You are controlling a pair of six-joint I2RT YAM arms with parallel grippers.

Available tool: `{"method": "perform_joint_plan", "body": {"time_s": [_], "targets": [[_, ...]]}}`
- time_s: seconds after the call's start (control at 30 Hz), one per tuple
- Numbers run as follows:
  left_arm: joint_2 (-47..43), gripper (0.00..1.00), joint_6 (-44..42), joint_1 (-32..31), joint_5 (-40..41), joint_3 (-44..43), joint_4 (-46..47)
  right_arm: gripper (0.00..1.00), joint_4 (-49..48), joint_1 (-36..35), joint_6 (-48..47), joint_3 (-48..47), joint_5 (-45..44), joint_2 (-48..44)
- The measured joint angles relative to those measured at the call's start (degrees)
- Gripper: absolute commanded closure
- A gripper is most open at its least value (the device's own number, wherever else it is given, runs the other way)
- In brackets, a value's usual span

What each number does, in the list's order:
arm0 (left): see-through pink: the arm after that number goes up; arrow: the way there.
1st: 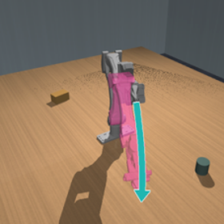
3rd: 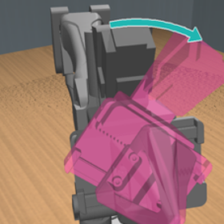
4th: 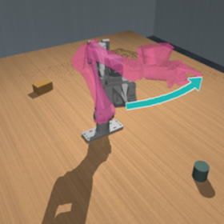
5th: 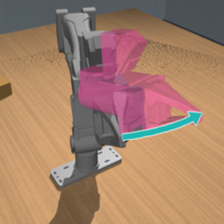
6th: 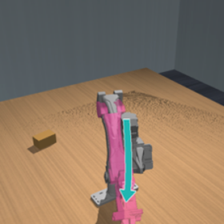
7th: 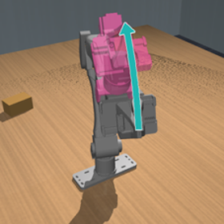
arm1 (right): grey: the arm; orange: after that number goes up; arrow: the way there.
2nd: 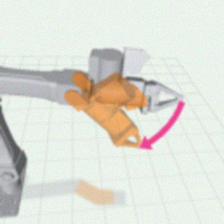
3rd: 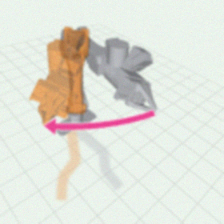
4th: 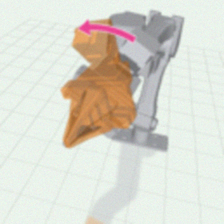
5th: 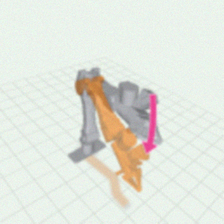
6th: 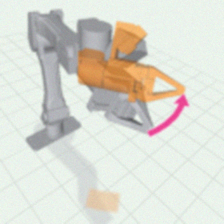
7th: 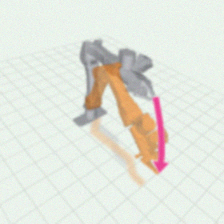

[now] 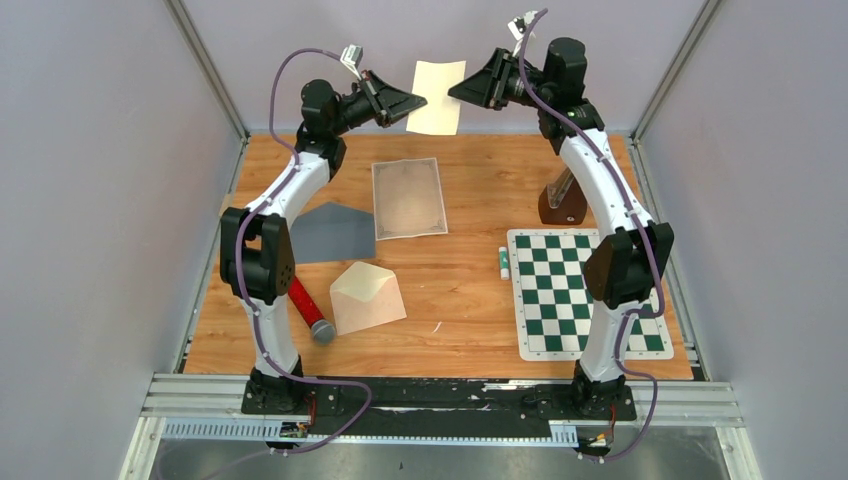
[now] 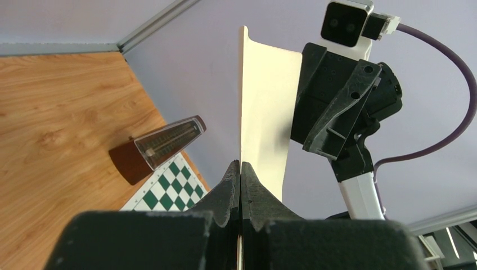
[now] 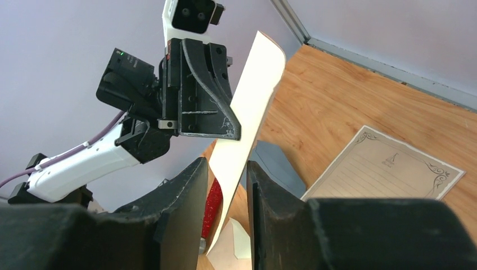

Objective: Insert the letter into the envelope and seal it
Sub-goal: Fold the letter.

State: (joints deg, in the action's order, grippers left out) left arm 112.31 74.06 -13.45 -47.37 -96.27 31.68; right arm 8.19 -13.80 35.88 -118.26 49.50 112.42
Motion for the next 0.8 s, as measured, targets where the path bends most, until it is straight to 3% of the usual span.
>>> {"method": "perform_joint_plan", "body": {"time_s": [0.4, 0.67, 0.8], "targets": [[0.0, 1.00, 0.0, 0.0, 0.7, 0.3, -0.5, 0.79, 2.5, -0.6, -0.6, 0.1, -3.0, 0.0], [0.0, 1.00, 0.1, 0.0, 0.9, 0.4, -0.5, 0.78, 2.5, -1.3, -1.5, 0.2, -3.2, 0.0], [0.0, 1.00, 0.1, 0.0, 1.0, 0.7, -0.5, 0.87, 2.9, -1.5, -1.9, 0.5, -3.8, 0.0]]}}
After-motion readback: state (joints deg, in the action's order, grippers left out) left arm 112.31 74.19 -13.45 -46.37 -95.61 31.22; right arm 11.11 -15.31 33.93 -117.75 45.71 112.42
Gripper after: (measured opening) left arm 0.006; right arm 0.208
